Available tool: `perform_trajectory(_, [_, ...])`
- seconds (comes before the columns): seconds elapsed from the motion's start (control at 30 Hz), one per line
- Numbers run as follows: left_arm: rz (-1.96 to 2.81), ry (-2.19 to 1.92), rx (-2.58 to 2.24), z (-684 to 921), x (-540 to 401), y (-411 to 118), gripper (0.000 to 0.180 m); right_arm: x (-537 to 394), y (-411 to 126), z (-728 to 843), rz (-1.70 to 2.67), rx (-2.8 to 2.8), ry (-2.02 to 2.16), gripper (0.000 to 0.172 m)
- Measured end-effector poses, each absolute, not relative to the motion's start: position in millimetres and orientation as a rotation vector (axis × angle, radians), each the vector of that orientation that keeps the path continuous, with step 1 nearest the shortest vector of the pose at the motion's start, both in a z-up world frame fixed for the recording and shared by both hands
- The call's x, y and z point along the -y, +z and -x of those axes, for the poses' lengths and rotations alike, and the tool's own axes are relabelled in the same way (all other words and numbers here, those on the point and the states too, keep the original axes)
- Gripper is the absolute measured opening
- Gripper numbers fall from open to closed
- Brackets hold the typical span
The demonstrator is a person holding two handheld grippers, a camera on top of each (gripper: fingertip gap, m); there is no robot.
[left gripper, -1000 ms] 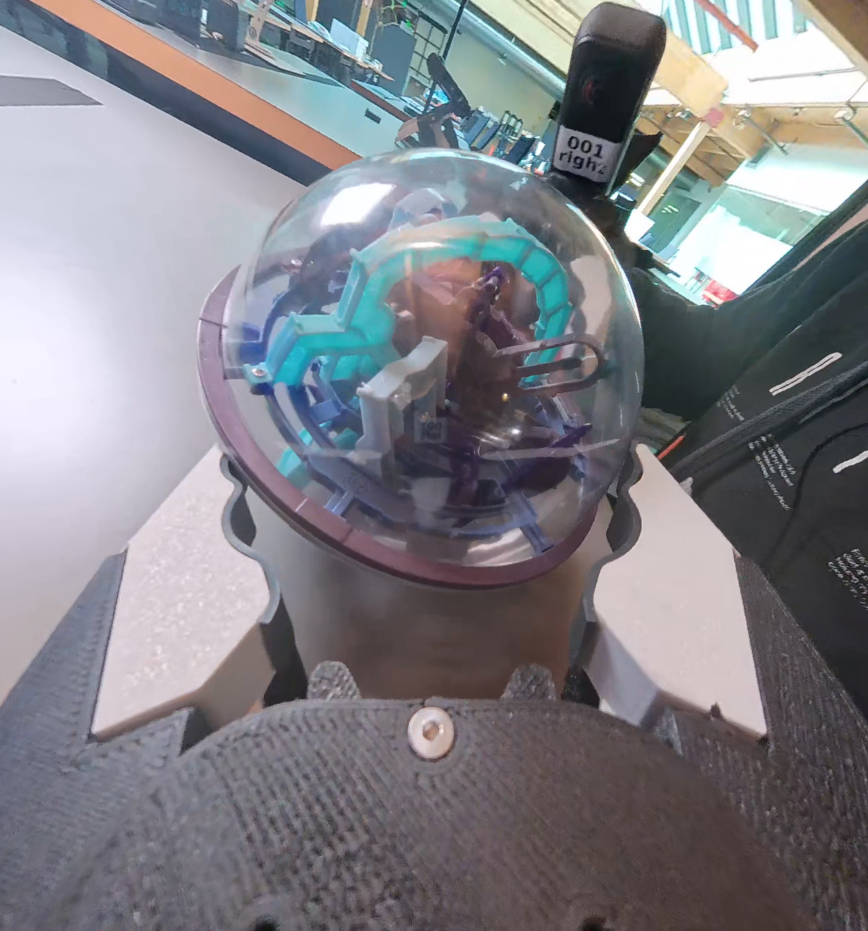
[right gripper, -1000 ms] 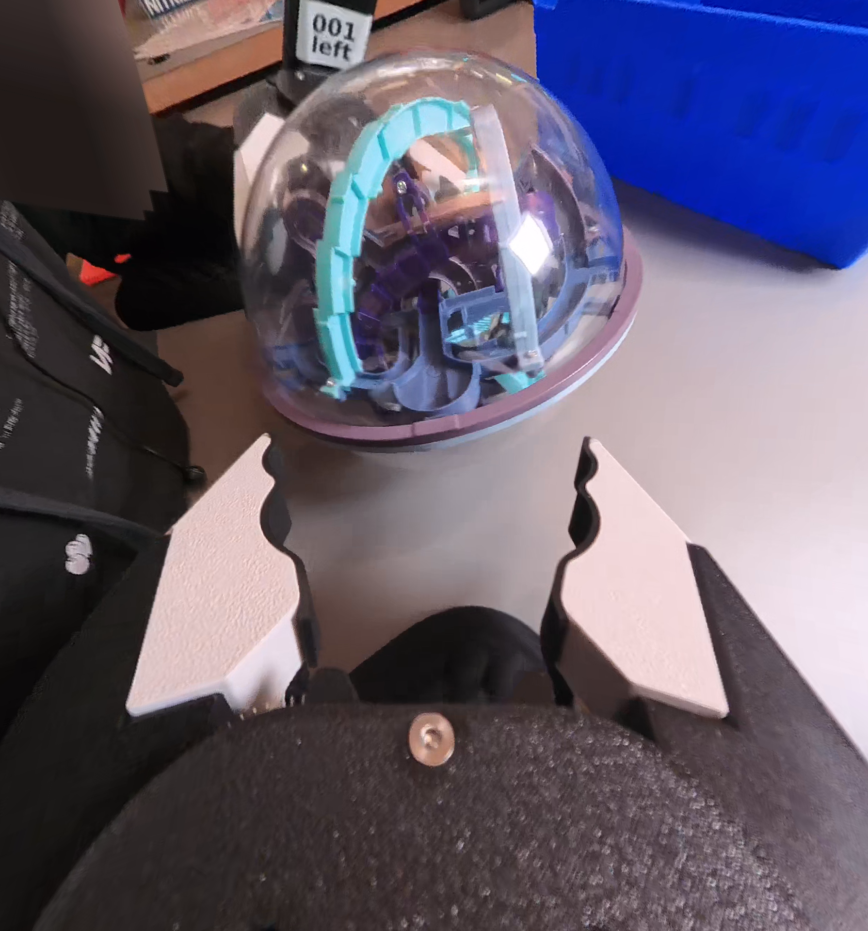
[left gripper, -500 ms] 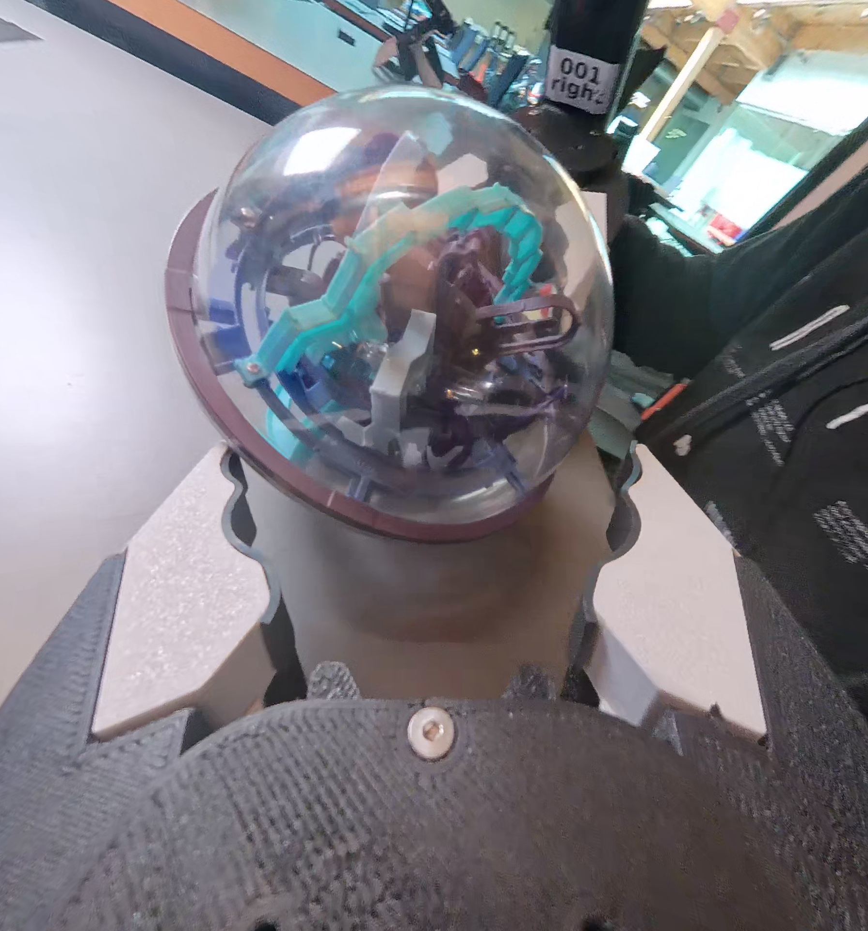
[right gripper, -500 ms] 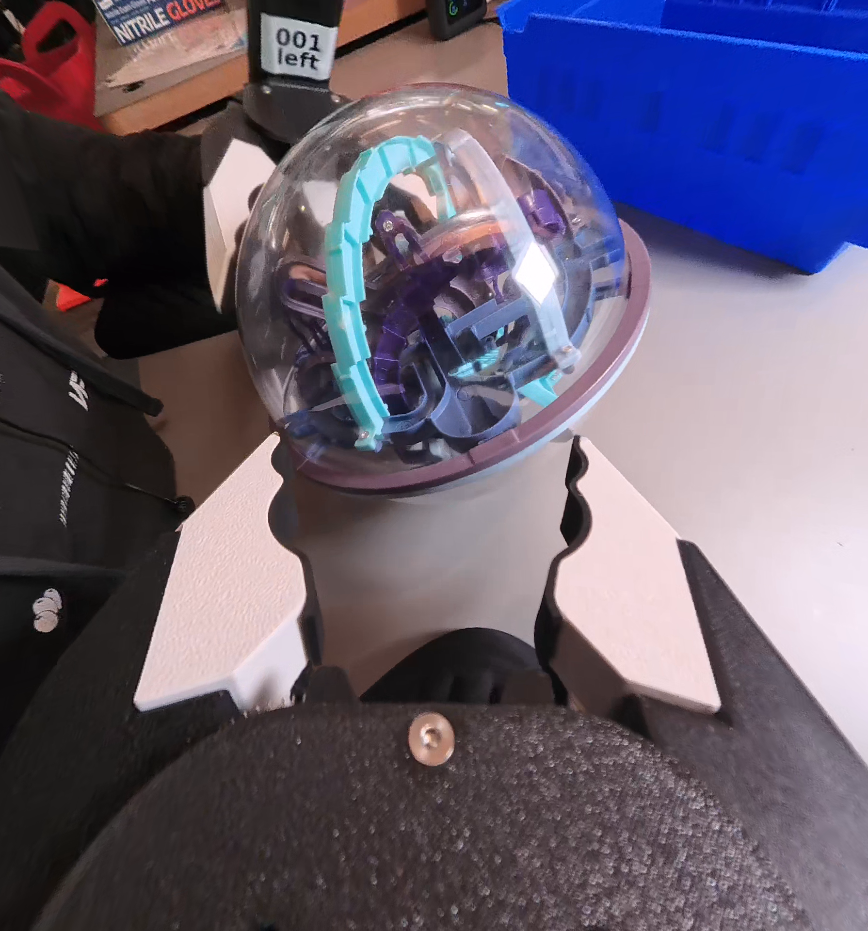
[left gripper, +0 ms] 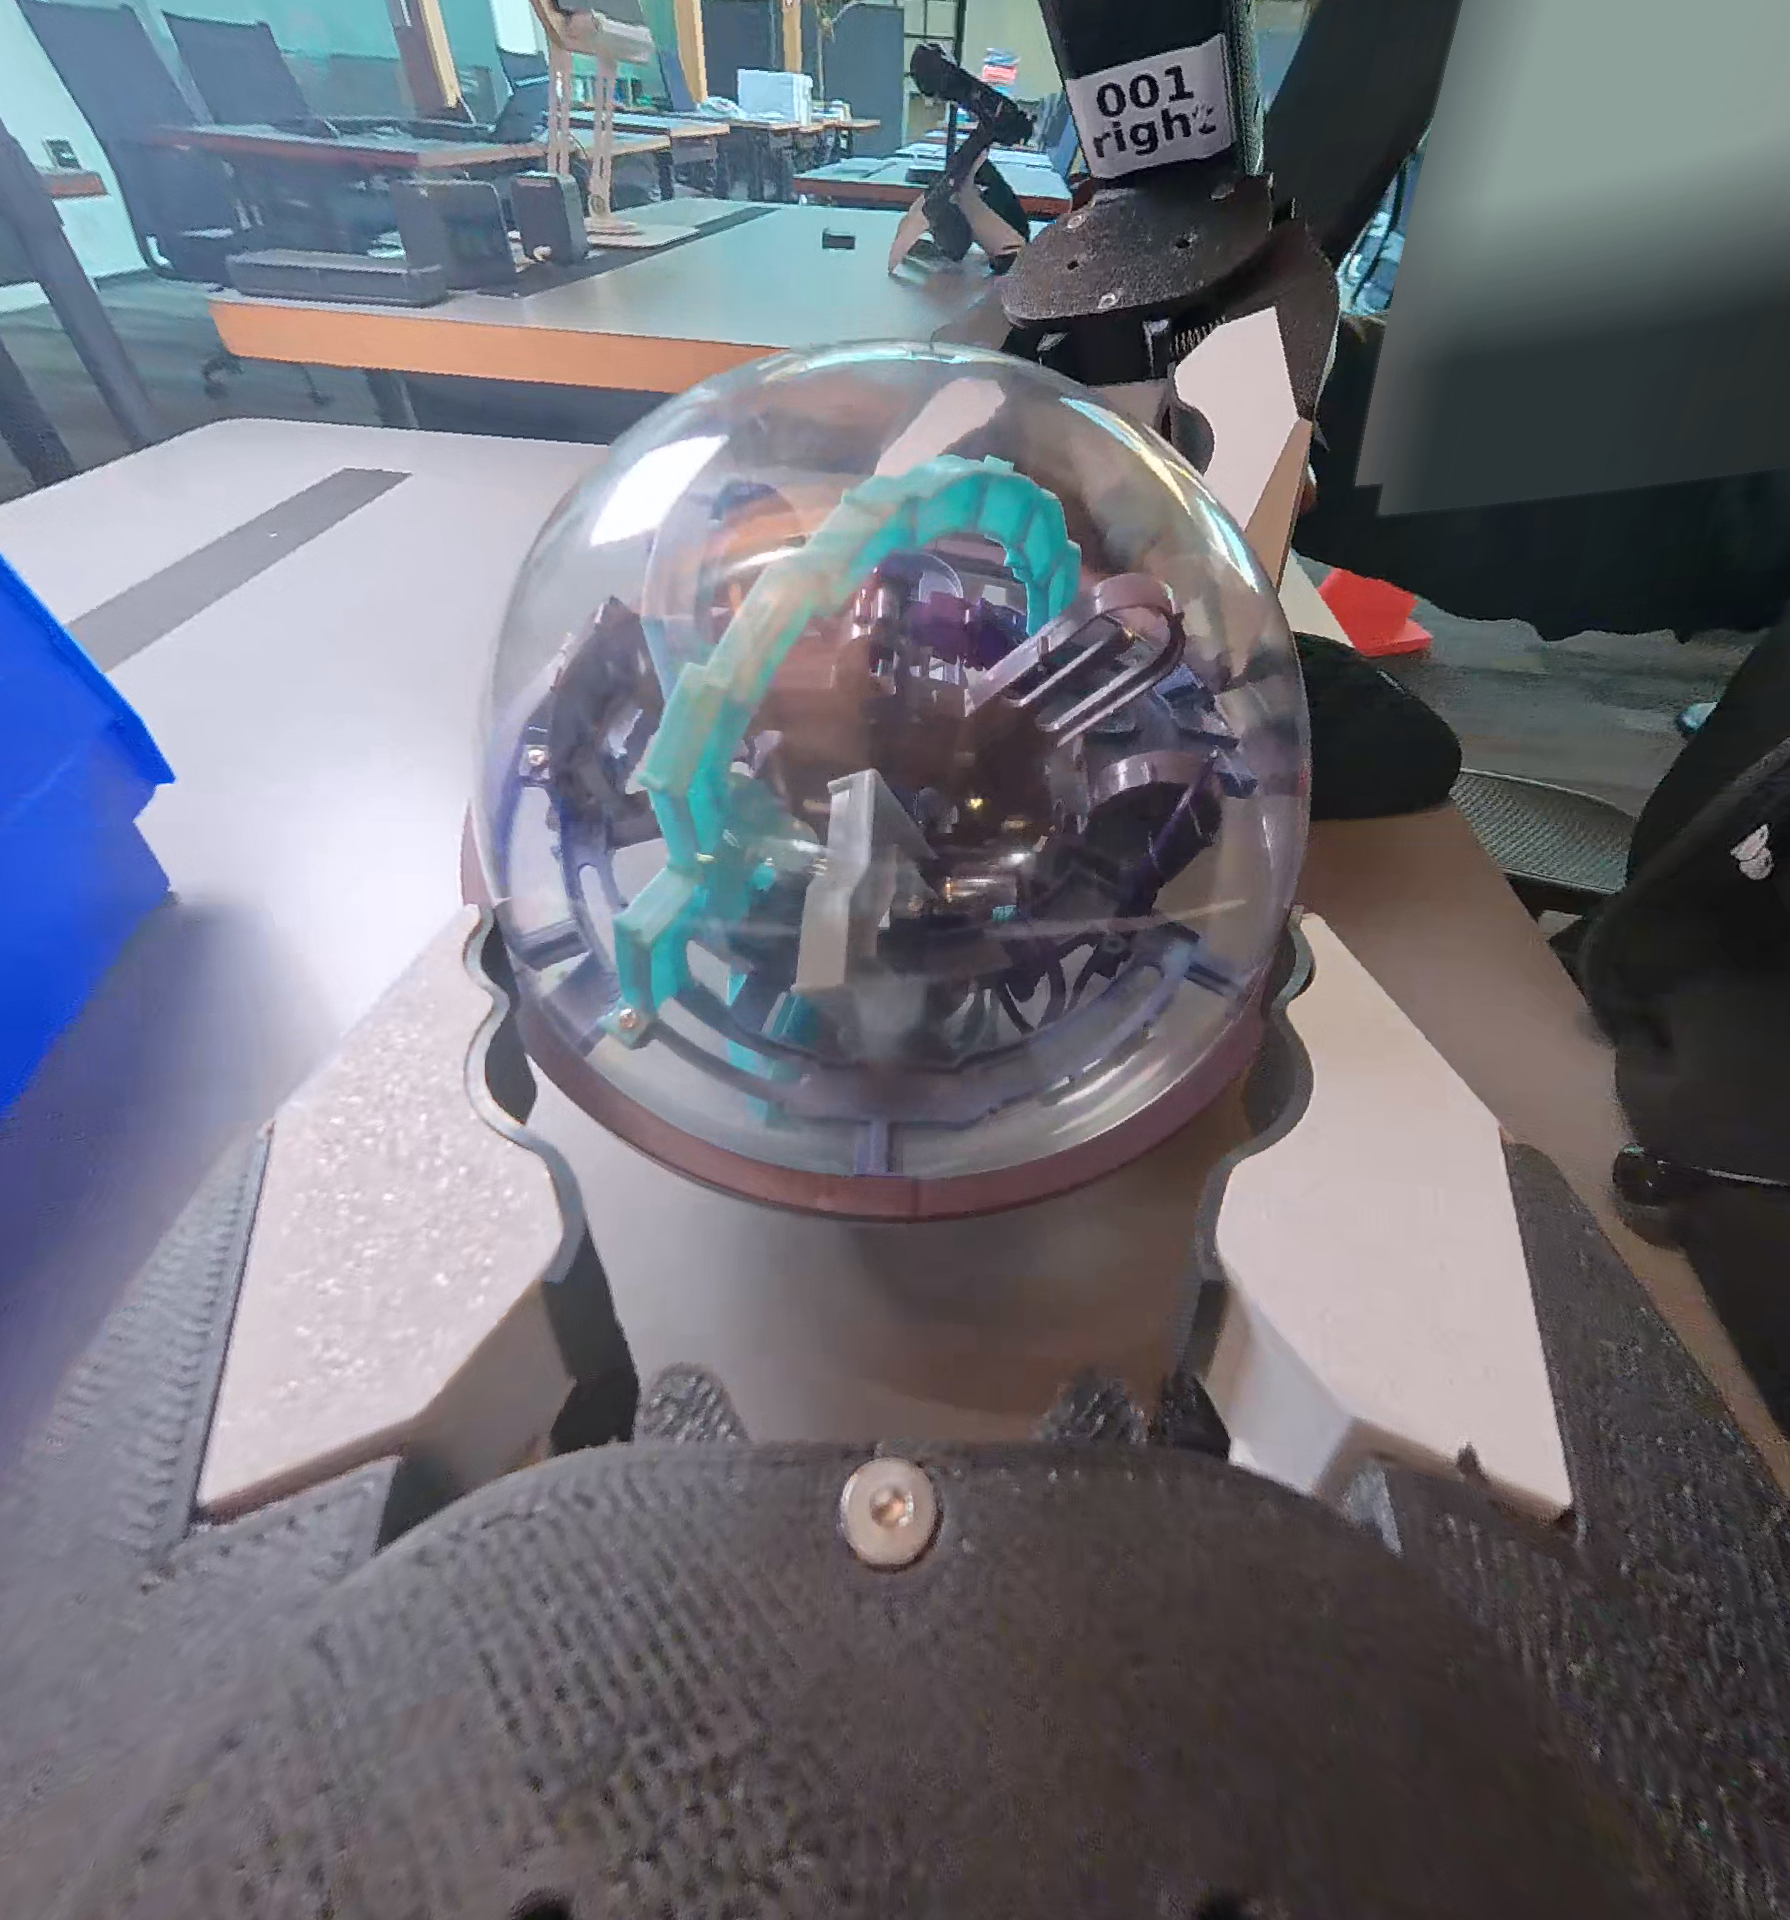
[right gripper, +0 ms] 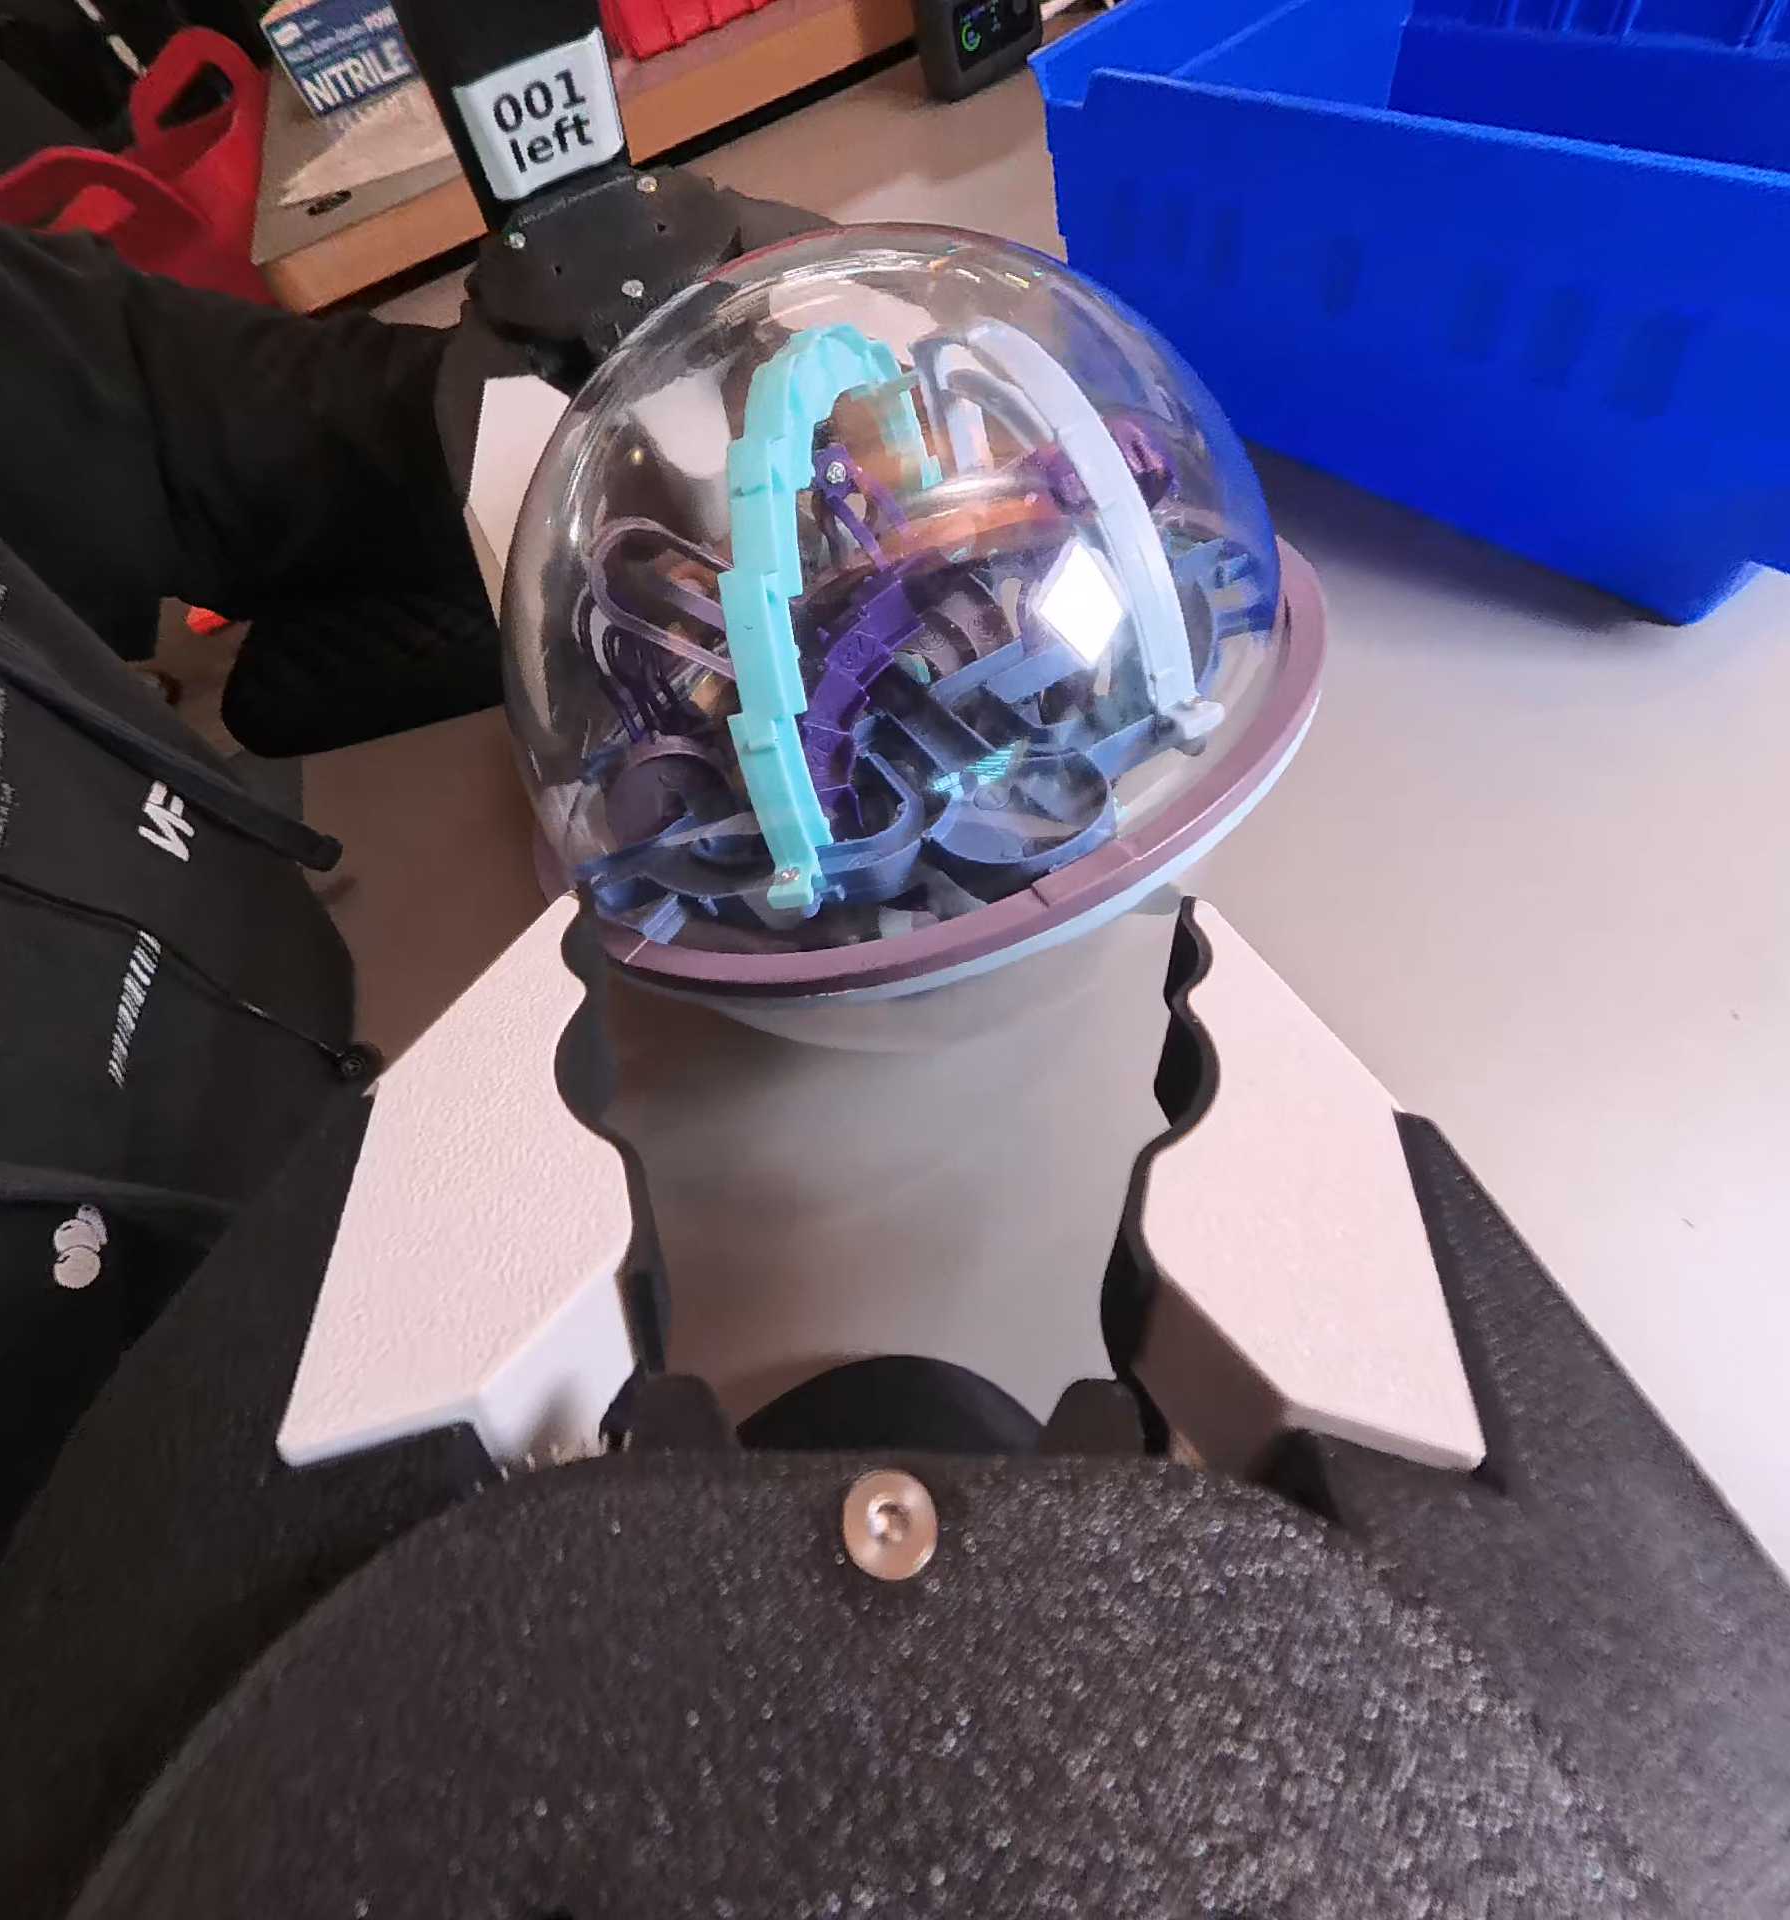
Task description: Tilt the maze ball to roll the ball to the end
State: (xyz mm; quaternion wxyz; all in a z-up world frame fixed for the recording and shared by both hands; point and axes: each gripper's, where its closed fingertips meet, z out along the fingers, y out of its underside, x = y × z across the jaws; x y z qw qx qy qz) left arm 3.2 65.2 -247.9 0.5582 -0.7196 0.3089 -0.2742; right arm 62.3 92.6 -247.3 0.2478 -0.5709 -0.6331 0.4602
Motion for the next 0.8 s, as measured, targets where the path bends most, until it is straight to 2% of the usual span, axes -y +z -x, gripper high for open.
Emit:
perform_trajectory(0.33, [1.734, -0.579, -0.664, -2, -66, -253, 0.139, -96, -244, -62, 1.532, 1.706, 1.224, 0.104])
perform_trajectory(0.7, [1.824, -0.942, -0.435, -6, -69, -252, 0.137, -90, -236, -65, 1.401, 1.675, 1.236, 0.123])
perform_trajectory(0.8, [1.843, -1.036, -0.332, -5, -70, -252, 0.137, -93, -244, -59, 1.393, 1.67, 1.144, 0.123])
